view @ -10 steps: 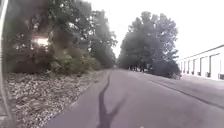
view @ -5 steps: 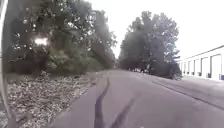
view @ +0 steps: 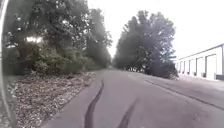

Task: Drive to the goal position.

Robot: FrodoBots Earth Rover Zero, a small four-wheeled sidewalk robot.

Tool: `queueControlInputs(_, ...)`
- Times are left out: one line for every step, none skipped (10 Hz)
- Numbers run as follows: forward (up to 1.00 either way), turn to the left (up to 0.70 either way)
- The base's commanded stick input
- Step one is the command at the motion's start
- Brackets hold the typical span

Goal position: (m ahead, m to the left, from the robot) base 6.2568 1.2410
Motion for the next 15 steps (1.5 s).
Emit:
queueControlInputs(0.7, -0.06)
queueControlInputs(0.7, -0.16)
queueControlInputs(0.7, -0.17)
queueControlInputs(0.7, -0.12)
queueControlInputs(0.7, -0.07)
queueControlInputs(0.7, 0.01)
queueControlInputs(0.7, 0.01)
queueControlInputs(0.7, 0.01)
queueControlInputs(0.7, 0.01)
queueControlInputs(0.7, 0.01)
queueControlInputs(0.7, 0.01)
queueControlInputs(0.7, 0.01)
queueControlInputs(0.7, 0.01)
queueControlInputs(0.7, 0.01)
queueControlInputs(0.7, 0.01)
